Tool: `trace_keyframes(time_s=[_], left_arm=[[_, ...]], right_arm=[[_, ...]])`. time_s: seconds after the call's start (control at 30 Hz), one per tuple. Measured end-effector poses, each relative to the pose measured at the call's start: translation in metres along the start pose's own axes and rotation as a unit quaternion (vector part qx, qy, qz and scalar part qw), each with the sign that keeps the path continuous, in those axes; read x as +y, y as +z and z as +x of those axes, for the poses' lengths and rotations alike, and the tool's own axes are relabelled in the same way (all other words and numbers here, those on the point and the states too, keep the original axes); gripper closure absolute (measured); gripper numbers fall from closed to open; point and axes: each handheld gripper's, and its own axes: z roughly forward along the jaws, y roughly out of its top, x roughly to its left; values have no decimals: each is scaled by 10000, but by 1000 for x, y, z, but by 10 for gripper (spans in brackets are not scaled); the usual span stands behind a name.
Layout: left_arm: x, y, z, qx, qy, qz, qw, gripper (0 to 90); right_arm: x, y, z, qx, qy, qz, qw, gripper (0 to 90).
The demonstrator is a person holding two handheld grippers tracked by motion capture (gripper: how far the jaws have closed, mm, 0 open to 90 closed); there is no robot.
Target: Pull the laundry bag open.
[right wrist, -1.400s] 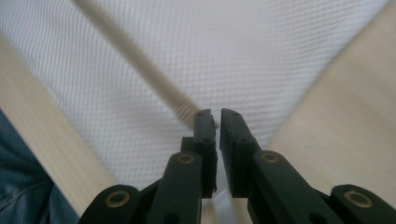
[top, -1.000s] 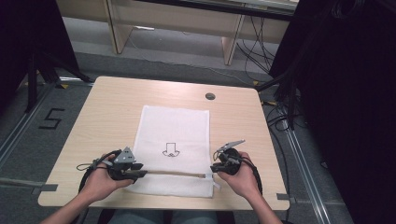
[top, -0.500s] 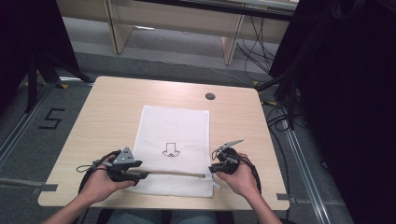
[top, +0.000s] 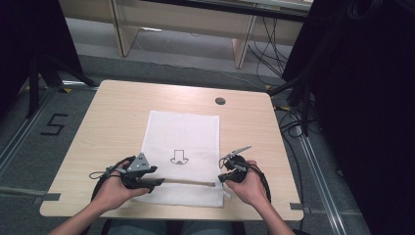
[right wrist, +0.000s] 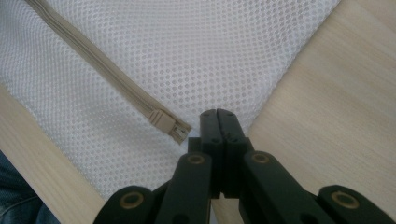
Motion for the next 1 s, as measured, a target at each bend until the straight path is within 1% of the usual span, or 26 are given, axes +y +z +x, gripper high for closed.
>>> trace_keyframes(time_s=[0.03, 0.07, 0.1, 0.17, 0.2, 0.23, 0.27, 0.3, 0.33, 0.37, 0.4, 0.43, 0.47, 0.5, 0.53, 0.6, 0.63, 0.67, 0.73, 0.77, 0.8, 0.83, 0.9, 0.93, 0.97, 1.0], left_arm=[[2, 3, -2, -52, 40, -7, 10000, 470], [4, 4, -4, -50, 98, 11, 9999, 472], [6, 6, -6, -80, 126, -28, 9999, 473], [11, 10, -8, -101, 113, -50, 9999, 479], [13, 12, -8, -162, 174, 18, 9997, 482], [15, 14, -9, -106, 199, -1, 9997, 484], [17, 17, -10, -147, 210, -53, 9997, 487], [18, 19, -11, -182, 177, 10, 9997, 490], [19, 21, -11, -172, 235, 24, 9996, 492], [20, 25, -12, -246, 228, 11, 9994, 494], [21, 28, -14, -240, 180, 17, 9995, 496], [23, 30, -15, -291, 198, 43, 9994, 498], [24, 32, -17, -273, 197, 39, 9994, 500], [26, 34, -18, -323, 211, 27, 9993, 502], [28, 36, -18, -355, 308, 52, 9989, 504], [31, 39, -21, -374, 305, 50, 9988, 503], [32, 41, -23, -399, 242, 9, 9989, 502], [33, 42, -23, -394, 314, 60, 9987, 500], [35, 46, -26, -436, 253, 4, 9987, 500], [36, 47, -25, -440, 345, 28, 9984, 500], [37, 48, -27, -464, 261, -7, 9986, 500], [39, 48, -25, -500, 432, 63, 9978, 501], [40, 52, -28, -522, 293, -34, 9982, 507], [41, 51, -27, -513, 420, 47, 9978, 510], [41, 53, -27, -489, 376, 19, 9981, 514], [42, 54, -28, -528, 358, -23, 9980, 518]], right_arm=[[0, 0, 1, -34, -19, 23, 10000, 900], [1, 1, 1, -79, 62, 85, 9999, 900], [1, 3, 0, -20, -35, 23, 10000, 900], [0, 5, 1, -18, -11, 85, 10000, 900], [0, 6, 1, 11, -44, 99, 9999, 900], [-1, 6, 2, -5, 15, 154, 9999, 900], [-1, 7, 2, 14, -1, 167, 9999, 900], [0, 9, 1, 46, -103, 151, 9998, 900], [-1, 10, 1, 60, -113, 164, 9998, 900], [-1, 11, 2, 96, -116, 206, 9997, 900], [-1, 12, 1, 115, -132, 247, 9995, 900], [-2, 13, 2, 129, -98, 283, 9995, 900], [-2, 14, 2, 103, -152, 260, 9995, 900], [-2, 14, 2, 101, -122, 282, 9995, 900], [-2, 14, 2, 113, -146, 280, 9994, 900], [-2, 15, 2, 98, -112, 297, 9994, 900], [-3, 15, 2, 99, -78, 331, 9994, 900], [-3, 16, 2, 97, -123, 318, 9994, 900], [-2, 16, 2, 150, -121, 370, 9991, 900], [-2, 16, 2, 129, -62, 427, 9990, 900], [-2, 15, 2, 129, -49, 372, 9992, 900], [-1, 13, 2, -38, 47, 429, 9991, 900], [0, 9, 2, 179, 111, 253, 9995, 900], [1, 7, 3, 144, 89, 202, 9997, 900], [1, 6, 4, 61, 157, 196, 9997, 900], [1, 7, 3, 82, 121, 217, 9997, 900]])
